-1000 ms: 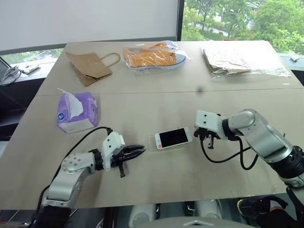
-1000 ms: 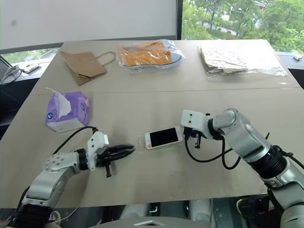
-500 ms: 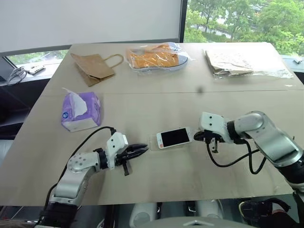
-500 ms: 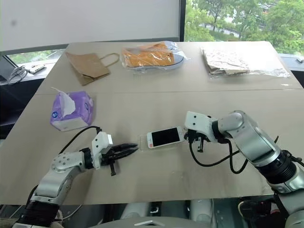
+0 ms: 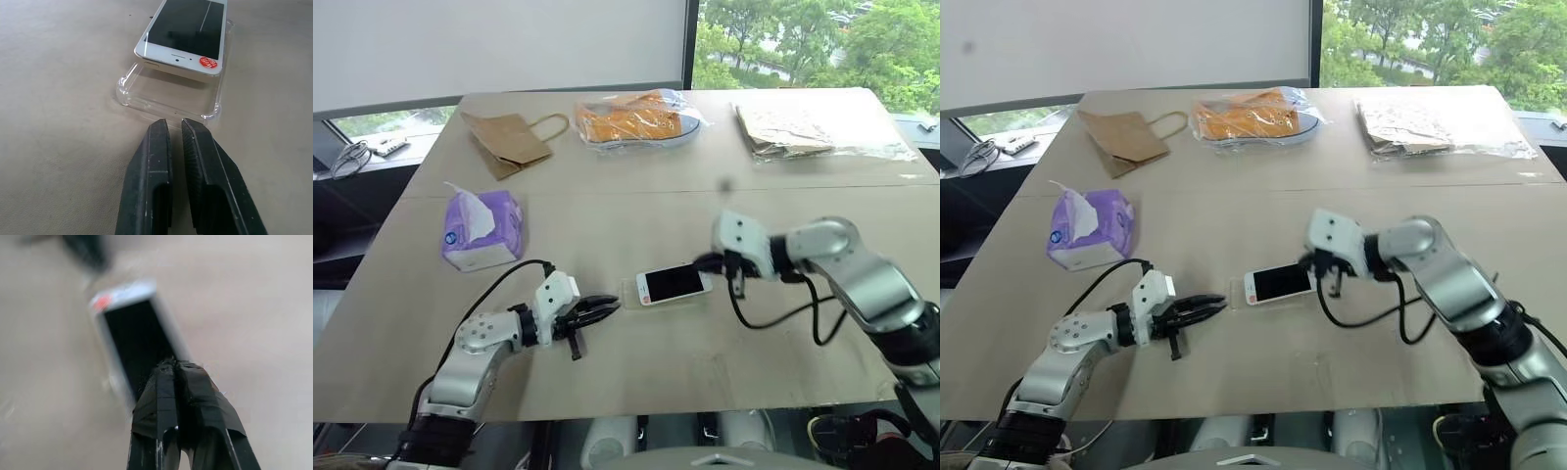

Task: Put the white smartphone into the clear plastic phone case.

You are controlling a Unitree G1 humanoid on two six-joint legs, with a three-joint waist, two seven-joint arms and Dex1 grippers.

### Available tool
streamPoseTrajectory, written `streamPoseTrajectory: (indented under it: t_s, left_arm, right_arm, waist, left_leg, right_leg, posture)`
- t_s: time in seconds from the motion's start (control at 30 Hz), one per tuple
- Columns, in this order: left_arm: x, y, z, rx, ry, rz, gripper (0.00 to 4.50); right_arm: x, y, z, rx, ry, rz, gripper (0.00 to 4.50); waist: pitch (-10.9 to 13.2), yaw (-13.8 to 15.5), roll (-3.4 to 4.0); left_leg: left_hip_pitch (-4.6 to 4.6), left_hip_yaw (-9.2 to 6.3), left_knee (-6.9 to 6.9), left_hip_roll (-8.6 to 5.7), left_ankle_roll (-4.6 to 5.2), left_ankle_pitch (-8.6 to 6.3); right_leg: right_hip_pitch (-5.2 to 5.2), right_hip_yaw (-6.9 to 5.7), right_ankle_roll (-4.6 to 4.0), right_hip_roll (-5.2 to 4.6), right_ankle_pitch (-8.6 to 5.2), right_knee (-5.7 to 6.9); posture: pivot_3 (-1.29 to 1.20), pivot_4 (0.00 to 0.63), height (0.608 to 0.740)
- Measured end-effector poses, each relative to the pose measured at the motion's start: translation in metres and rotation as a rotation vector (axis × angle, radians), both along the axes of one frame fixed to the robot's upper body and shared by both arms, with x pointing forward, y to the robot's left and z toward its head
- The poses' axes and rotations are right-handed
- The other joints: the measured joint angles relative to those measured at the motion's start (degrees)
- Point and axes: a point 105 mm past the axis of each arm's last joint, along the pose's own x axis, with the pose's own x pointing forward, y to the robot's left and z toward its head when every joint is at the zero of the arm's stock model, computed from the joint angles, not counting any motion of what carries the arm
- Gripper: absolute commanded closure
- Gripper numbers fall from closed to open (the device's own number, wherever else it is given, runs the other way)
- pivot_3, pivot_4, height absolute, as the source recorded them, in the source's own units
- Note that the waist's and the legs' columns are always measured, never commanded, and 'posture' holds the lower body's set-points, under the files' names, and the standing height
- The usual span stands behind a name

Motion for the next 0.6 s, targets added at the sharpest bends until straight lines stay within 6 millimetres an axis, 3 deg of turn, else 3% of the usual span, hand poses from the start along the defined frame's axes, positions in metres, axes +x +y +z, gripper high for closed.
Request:
streamPoseTrajectory:
  t_s: [0.07, 0.13, 0.3, 0.6]
  left_arm:
    - [0.001, -0.001, 0.001, 0.002, 0.006, 0.002, 4.04]
    - [0.003, -0.004, 0.004, 0.006, 0.016, 0.009, 4.04]
    - [0.006, -0.013, 0.010, 0.018, 0.045, 0.022, 4.04]
    - [0.002, -0.021, 0.022, 0.024, 0.077, 0.039, 4.04]
  right_arm:
    - [0.012, 0.006, 0.004, -0.013, -0.051, -0.021, 4.50]
    - [0.025, 0.016, -0.006, -0.067, -0.085, -0.020, 4.50]
    - [0.036, 0.038, -0.029, -0.162, -0.122, 0.069, 4.50]
    - [0.017, 0.039, -0.046, -0.294, -0.011, 0.284, 4.50]
  waist:
    - [0.0, 0.1, -0.01]
    - [0.0, 0.0, -0.01]
    - [0.1, -0.4, -0.06]
    - [0.1, -0.4, -0.07]
  left_leg:
    - [-0.02, 0.01, 0.00, -0.01, 0.00, 0.00]
    - [-0.11, 0.04, 0.02, -0.03, 0.00, 0.00]
    - [-0.21, 0.12, 0.01, -0.01, -0.01, 0.01]
    - [-0.19, 0.07, -0.02, 0.06, -0.01, 0.00]
  right_leg:
    - [-0.01, -0.04, -0.01, -0.03, 0.00, -0.01]
    - [-0.01, -0.02, -0.02, -0.03, 0.00, -0.02]
    - [-0.12, 0.04, 0.22, 0.09, 0.14, -0.04]
    - [-0.12, 0.07, 0.22, 0.20, 0.13, -0.04]
  posture:
    - [0.00, 0.150, 0.740]
    - [0.00, 0.150, 0.740]
    - [0.00, 0.150, 0.740]
    - [0.00, 0.150, 0.740]
